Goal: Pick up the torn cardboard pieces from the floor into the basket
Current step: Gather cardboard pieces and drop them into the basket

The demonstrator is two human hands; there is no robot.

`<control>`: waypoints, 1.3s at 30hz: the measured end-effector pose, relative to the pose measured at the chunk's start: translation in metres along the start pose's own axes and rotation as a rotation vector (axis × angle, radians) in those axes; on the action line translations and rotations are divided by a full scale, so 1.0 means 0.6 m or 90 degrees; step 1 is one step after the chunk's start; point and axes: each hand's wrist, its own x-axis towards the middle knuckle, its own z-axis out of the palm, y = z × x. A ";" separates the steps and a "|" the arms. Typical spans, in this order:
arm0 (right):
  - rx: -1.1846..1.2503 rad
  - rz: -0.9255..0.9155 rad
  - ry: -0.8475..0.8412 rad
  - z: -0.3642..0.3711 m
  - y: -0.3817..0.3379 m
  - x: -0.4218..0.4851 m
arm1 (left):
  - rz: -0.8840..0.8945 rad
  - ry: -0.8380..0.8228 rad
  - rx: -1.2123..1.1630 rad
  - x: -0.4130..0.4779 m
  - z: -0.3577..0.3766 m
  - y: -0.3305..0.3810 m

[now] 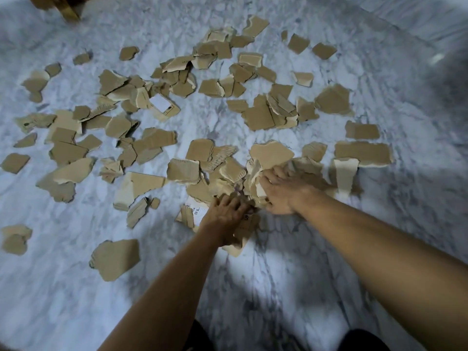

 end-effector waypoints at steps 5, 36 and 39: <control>0.007 -0.016 0.038 0.012 -0.006 0.034 | 0.014 0.049 0.034 0.013 -0.012 -0.005; -0.293 -0.141 0.223 0.005 -0.031 0.054 | -0.291 -0.043 -0.388 -0.067 0.020 -0.169; -0.212 -0.136 0.251 -0.008 -0.029 0.047 | -0.275 -0.076 -0.409 -0.072 -0.005 -0.190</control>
